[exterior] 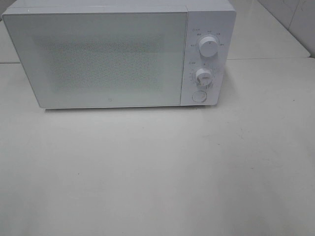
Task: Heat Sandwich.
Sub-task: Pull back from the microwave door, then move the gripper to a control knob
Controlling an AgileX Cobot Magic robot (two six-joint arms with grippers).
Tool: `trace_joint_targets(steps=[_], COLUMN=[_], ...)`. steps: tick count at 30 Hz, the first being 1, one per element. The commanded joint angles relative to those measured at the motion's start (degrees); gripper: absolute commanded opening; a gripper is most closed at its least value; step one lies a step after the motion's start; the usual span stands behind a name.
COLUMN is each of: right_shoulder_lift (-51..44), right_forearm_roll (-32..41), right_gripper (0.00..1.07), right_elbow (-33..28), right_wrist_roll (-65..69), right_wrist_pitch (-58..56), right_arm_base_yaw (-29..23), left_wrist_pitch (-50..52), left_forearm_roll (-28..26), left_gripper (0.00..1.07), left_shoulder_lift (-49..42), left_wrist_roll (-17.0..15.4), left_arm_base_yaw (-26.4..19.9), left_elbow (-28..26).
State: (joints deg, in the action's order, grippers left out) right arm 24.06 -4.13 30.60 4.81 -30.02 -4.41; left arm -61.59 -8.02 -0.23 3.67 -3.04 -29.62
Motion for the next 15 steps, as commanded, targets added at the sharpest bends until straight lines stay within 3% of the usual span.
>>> trace_joint_targets(steps=[1,15], right_shoulder_lift=[3.15,22.75], right_forearm_roll=[0.29,0.23], right_gripper=[0.78,0.78], right_elbow=[0.29,0.29], right_wrist_roll=[0.63,1.26], right_wrist_pitch=[3.44,22.40], right_arm_base_yaw=[0.34,0.34], left_wrist_pitch=[0.29,0.29], left_forearm_roll=[-0.34,-0.34], left_gripper=[0.98,0.98], left_shoulder_lift=[-1.26,-1.26], left_wrist_roll=[-0.34,-0.34], left_arm_base_yaw=[-0.11,-0.11], left_elbow=[0.17,0.17])
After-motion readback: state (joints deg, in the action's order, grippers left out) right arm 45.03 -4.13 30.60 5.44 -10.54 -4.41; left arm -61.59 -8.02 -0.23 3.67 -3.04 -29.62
